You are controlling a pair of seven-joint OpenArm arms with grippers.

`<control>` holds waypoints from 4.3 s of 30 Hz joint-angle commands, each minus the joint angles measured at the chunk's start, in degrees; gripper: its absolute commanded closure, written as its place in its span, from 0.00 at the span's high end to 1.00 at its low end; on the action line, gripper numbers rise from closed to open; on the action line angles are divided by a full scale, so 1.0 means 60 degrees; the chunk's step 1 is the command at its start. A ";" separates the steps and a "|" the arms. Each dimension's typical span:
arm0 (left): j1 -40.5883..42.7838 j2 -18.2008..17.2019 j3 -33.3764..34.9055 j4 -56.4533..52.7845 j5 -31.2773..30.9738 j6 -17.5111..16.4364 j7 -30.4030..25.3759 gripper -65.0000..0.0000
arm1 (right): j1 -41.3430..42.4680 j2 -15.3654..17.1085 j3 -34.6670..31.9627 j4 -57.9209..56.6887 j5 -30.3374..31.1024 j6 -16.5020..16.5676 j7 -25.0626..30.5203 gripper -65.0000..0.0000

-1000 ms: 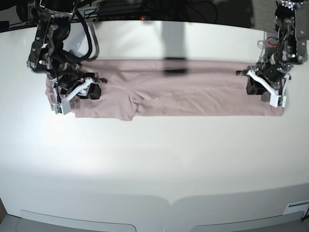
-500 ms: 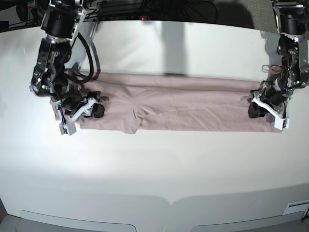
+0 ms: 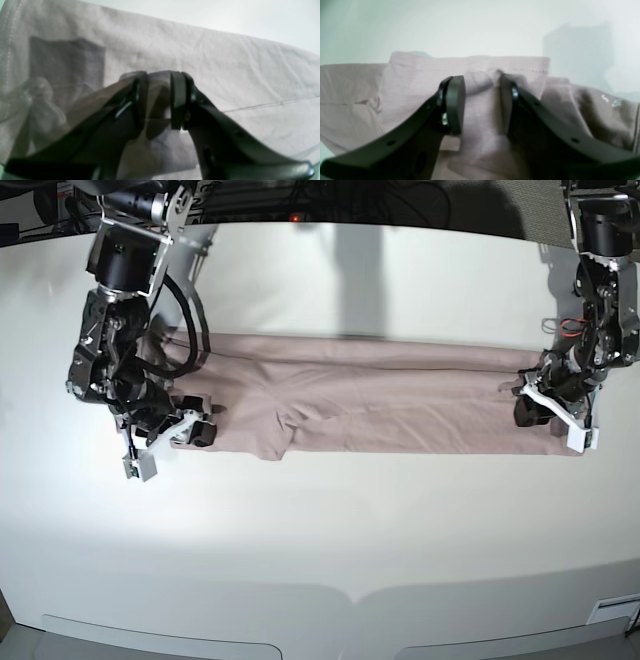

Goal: Fold the T-shirt properly

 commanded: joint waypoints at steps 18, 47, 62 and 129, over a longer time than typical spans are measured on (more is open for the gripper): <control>0.0142 -0.0397 0.0015 0.3690 0.0393 0.0029 0.2940 0.21 | 0.0018 0.0495 -0.0007 0.3963 0.2623 0.0042 -0.4499 0.37; 0.0219 0.0175 0.0026 0.0470 0.1596 -0.0291 0.1727 0.21 | 0.0011 0.0368 -0.2178 0.0248 -0.0535 0.0042 -0.1982 0.37; -0.0404 -0.0390 0.0026 0.0474 0.1800 -0.0255 0.1570 0.21 | 0.0025 0.0368 -0.2178 0.0477 -0.0262 0.0042 -0.2754 0.37; -0.2153 -0.2521 0.0015 -0.0936 0.1042 0.0153 0.1738 0.70 | 0.0237 0.0291 -0.2178 0.5042 0.3300 0.0042 -0.4233 0.37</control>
